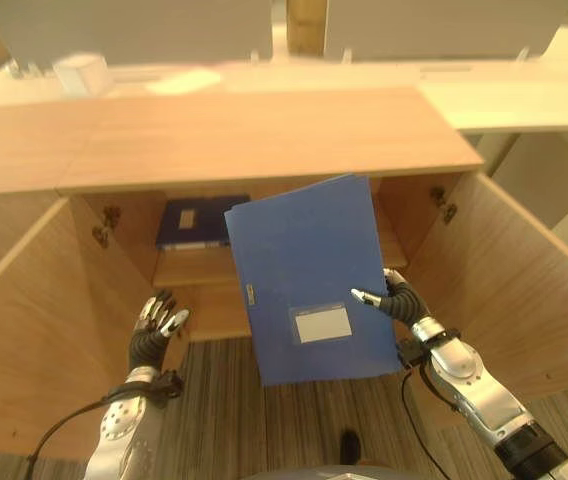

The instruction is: Put the empty folder in the office cabinet

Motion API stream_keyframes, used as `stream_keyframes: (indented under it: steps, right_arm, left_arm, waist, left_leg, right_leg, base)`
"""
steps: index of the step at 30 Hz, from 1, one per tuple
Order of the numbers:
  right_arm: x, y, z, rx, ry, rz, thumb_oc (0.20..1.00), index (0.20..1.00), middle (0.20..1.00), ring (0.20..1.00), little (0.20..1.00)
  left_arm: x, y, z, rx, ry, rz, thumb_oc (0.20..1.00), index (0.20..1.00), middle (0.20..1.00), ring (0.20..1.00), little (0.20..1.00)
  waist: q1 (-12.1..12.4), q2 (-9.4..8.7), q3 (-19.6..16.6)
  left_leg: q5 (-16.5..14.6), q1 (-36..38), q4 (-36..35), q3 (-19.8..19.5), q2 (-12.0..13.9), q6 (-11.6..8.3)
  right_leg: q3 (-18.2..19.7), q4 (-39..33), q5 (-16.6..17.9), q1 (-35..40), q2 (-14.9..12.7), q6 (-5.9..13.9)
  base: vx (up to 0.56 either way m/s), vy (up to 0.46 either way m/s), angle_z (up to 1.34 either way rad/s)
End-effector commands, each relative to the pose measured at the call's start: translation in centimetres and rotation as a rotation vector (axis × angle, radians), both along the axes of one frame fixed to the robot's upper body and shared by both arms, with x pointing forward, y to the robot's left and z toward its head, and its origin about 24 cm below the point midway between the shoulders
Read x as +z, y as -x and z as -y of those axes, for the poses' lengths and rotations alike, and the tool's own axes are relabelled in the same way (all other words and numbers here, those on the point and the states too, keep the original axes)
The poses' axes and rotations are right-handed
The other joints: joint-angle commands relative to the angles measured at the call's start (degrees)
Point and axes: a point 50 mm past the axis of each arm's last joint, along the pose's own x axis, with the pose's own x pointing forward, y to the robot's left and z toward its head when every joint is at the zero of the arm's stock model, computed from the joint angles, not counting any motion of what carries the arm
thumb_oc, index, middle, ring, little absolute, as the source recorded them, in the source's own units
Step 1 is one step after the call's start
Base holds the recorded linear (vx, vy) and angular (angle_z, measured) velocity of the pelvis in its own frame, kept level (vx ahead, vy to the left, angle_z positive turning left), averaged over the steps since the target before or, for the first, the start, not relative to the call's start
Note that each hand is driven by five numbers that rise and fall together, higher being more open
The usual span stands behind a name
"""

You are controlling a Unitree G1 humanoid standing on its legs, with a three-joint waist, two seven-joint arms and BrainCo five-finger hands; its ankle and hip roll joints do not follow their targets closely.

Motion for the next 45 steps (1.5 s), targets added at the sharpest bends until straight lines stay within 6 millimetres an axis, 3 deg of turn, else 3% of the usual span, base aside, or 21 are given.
stream_keyframes:
  steps: [1, 2, 6, 10, 15, 19, 22, 24, 25, 27, 28, 30, 33, 34, 36, 38, 40, 45]
  right_arm:
    - [7.4, -1.7, -2.3, 0.127, -0.063, 0.38, 0.2, 0.2, 0.2, 0.2, 0.2]
    - [7.5, -1.0, -2.8, 0.182, -0.018, 0.416, 0.2, 0.2, 0.2, 0.2, 0.2]
    - [6.9, -0.7, -3.2, 0.219, 0.016, 0.4, 0.2, 0.2, 0.2, 0.2, 0.2]
    - [4.6, -0.9, -3.5, 0.235, 0.089, 0.321, 0.2, 0.2, 0.2, 0.2, 0.2]
    - [1.0, -2.1, -3.7, 0.214, 0.239, 0.231, 0.2, 0.2, 0.2, 0.2, 0.2]
    - [0.6, -3.3, -3.3, 0.151, 0.262, 0.215, 0.2, 0.2, 0.2, 0.2, 0.2]
    - [0.6, -4.1, -3.6, 0.122, 0.239, 0.204, 0.2, 0.2, 0.2, 0.2, 0.2]
    - [0.4, -4.3, -3.5, 0.105, 0.228, 0.183, 0.2, 0.2, 0.2, 0.2, 0.2]
    - [0.0, -4.4, -3.3, 0.083, 0.217, 0.158, 0.2, 0.2, 0.2, 0.2, 0.2]
    - [-0.1, -4.4, -3.3, 0.083, 0.217, 0.159, 0.2, 0.2, 0.2, 0.2, 0.2]
    - [-0.7, -4.5, -2.7, 0.04, 0.197, 0.117, 0.2, 0.2, 0.2, 0.2, 0.2]
    - [-1.1, -4.5, -1.8, -0.005, 0.172, 0.084, 0.2, 0.2, 0.2, 0.2, 0.2]
    - [-1.0, -4.4, -0.4, -0.052, 0.17, 0.084, 0.2, 0.2, 0.2, 0.2, 0.2]
    - [-0.9, -4.5, -0.3, -0.05, 0.181, 0.091, 0.2, 0.2, 0.2, 0.2, 0.2]
    - [0.0, -4.9, -0.4, -0.033, 0.195, 0.129, 0.2, 0.2, 0.2, 0.2, 0.2]
    - [0.0, -4.9, -0.4, -0.033, 0.196, 0.129, 0.2, 0.2, 0.2, 0.2, 0.2]
    - [0.9, -5.2, -0.4, -0.016, 0.225, 0.173, 0.2, 0.2, 0.2, 0.2, 0.2]
    - [1.5, -6.6, 1.3, -0.164, 0.164, 0.175, 0.2, 0.2, 0.2, 0.2, 0.2]
  left_arm:
    - [4.4, -2.8, -0.3, -0.075, -0.062, 0.219, 1.0, 1.0, 1.0, 1.0, 1.0]
    - [4.3, -2.7, 0.1, -0.106, -0.032, 0.227, 1.0, 1.0, 1.0, 1.0, 1.0]
    - [3.9, -2.7, 0.3, -0.112, -0.011, 0.218, 1.0, 1.0, 1.0, 1.0, 1.0]
    - [0.6, -2.1, 0.0, -0.068, -0.003, 0.072, 1.0, 1.0, 1.0, 1.0, 1.0]
    - [-5.2, 0.2, -0.6, -0.03, -0.1, -0.226, 1.0, 1.0, 1.0, 1.0, 1.0]
    - [-7.0, 0.8, -1.3, -0.046, -0.192, -0.348, 1.0, 1.0, 1.0, 1.0, 1.0]
    - [-8.3, 1.5, -2.3, -0.014, -0.243, -0.442, 1.0, 1.0, 1.0, 1.0, 1.0]
    - [-9.4, 2.5, -2.8, 0.018, -0.244, -0.521, 1.0, 1.0, 1.0, 1.0, 1.0]
    - [-9.9, 3.0, -3.2, 0.037, -0.251, -0.564, 1.0, 1.0, 1.0, 1.0, 1.0]
    - [-9.9, 3.0, -3.2, 0.037, -0.251, -0.563, 1.0, 1.0, 1.0, 1.0, 1.0]
    - [-10.4, 3.5, -3.3, 0.05, -0.244, -0.597, 1.0, 1.0, 1.0, 1.0, 1.0]
    - [-10.6, 3.6, -3.0, 0.038, -0.253, -0.612, 1.0, 1.0, 1.0, 1.0, 1.0]
    - [-10.5, 3.7, -2.9, 0.02, -0.256, -0.611, 1.0, 1.0, 1.0, 1.0, 1.0]
    - [-10.7, 4.0, -3.1, 0.026, -0.252, -0.624, 1.0, 1.0, 1.0, 1.0, 1.0]
    - [-11.0, 4.6, -2.5, 0.007, -0.233, -0.632, 1.0, 1.0, 1.0, 1.0, 1.0]
    - [-11.0, 4.6, -2.5, 0.007, -0.232, -0.633, 1.0, 1.0, 1.0, 1.0, 1.0]
    - [-11.1, 4.8, -1.7, -0.014, -0.214, -0.63, 1.0, 1.0, 1.0, 1.0, 1.0]
    - [-10.3, 3.5, -0.9, -0.028, -0.197, -0.559, 1.0, 1.0, 1.0, 1.0, 1.0]
  waist:
    - [1.6, -2.11, 2.2]
    - [1.9, -1.48, 4.9]
    - [2.0, -1.08, 6.5]
    - [2.5, 0.04, 9.4]
    - [3.5, 0.38, 10.5]
    - [3.9, 1.44, 12.9]
    - [2.6, 1.97, 14.7]
    - [2.1, 1.71, 14.9]
    - [1.6, 1.48, 15.2]
    - [1.5, 1.7, 15.2]
    - [1.0, 1.67, 15.6]
    - [0.9, 1.51, 15.4]
    - [0.8, 1.3, 14.4]
    - [0.5, 1.09, 14.0]
    - [-0.1, 2.15, 12.2]
    - [0.0, 2.24, 12.1]
    - [-0.5, 3.18, 11.4]
    - [-2.2, 5.51, 11.6]
  left_leg:
    - [-3.1, 0.8, -0.5, -4.7, -0.4, 1.2]
    - [-2.2, -2.4, 0.2, -5.4, -1.2, 1.44]
    - [-2.0, -5.2, 1.3, -5.9, -1.8, 1.56]
    - [-0.9, -10.4, 2.9, -6.8, -2.7, 1.84]
    - [-1.0, -13.3, 3.7, -7.8, -4.7, 2.7]
    - [-2.3, -15.5, 7.1, -11.5, -6.0, 3.64]
    - [-2.5, -16.3, 7.4, -13.5, -6.9, 3.87]
    - [-2.7, -16.2, 7.5, -14.2, -7.0, 3.67]
    - [-3.8, -15.7, 8.3, -15.6, -6.6, 3.08]
    - [-4.0, -15.7, 8.4, -15.8, -6.3, 3.02]
    - [-5.6, -14.3, 9.4, -17.6, -5.5, 2.04]
    - [-6.8, -12.9, 9.6, -18.9, -4.8, 1.11]
    - [-7.3, -10.9, 8.2, -21.0, -3.3, -0.23]
    - [-7.3, -10.4, 7.9, -21.3, -2.7, -0.75]
    - [-6.5, -9.9, 5.6, -19.7, 0.5, -2.35]
    - [-6.5, -9.8, 5.5, -19.7, 0.6, -2.4]
    - [-6.0, -9.4, 4.4, -17.8, 3.8, -3.58]
    - [-3.8, -9.6, 3.8, -16.2, 4.9, -3.66]
  right_leg:
    - [1.4, 2.6, 3.1, -2.9, -7.7, 6.28]
    - [1.3, 2.9, 3.6, -5.1, -8.5, 6.29]
    - [1.3, 3.2, 4.1, -7.0, -9.4, 6.37]
    - [0.7, 3.0, 5.3, -10.3, -11.0, 6.72]
    - [-0.3, 2.9, 6.3, -12.3, -13.8, 7.78]
    - [0.7, 10.8, 5.7, -14.9, -16.8, 7.79]
    - [5.4, 11.7, 8.0, -17.4, -14.9, 7.36]
    - [5.7, 9.0, 8.3, -18.6, -13.6, 7.19]
    - [4.2, 5.3, 8.7, -20.0, -13.3, 7.51]
    - [3.9, 5.2, 8.7, -19.7, -13.1, 7.46]
    - [1.4, 1.8, 9.0, -20.2, -13.2, 7.99]
    - [0.3, 0.4, 9.2, -20.5, -13.2, 8.45]
    - [1.1, 0.3, 9.9, -20.3, -13.0, 8.63]
    - [1.6, 0.6, 11.9, -20.4, -13.0, 8.73]
    - [1.0, 0.4, 10.5, -20.8, -11.1, 8.17]
    - [1.1, 0.4, 10.4, -20.9, -11.0, 8.14]
    - [0.8, 2.4, 7.6, -22.3, -8.8, 7.25]
    - [3.3, 7.4, 5.4, -25.8, -7.4, 6.06]
  base:
    - [-0.25, 0.035, 0.28]
    - [-0.18, 0.026, 0.23]
    - [-0.14, 0.018, 0.13]
    - [-0.16, 0.057, 0.09]
    - [-0.04, 0.111, 0.06]
    - [-0.05, 0.018, 0.38]
    - [0.02, 0.023, 0.64]
    - [0.17, -0.091, 0.34]
    - [0.17, -0.13, 0.04]
    - [0.15, -0.13, 0.14]
    - [0.25, -0.237, 0.33]
    - [0.31, -0.334, 0.4]
    - [0.23, -0.307, 0.77]
    - [0.16, -0.18, 0.73]
    - [0.24, -0.25, 0.04]
    - [0.12, -0.125, -0.24]
    - [0.14, -0.192, -0.34]
    - [0.08, -0.071, -0.22]
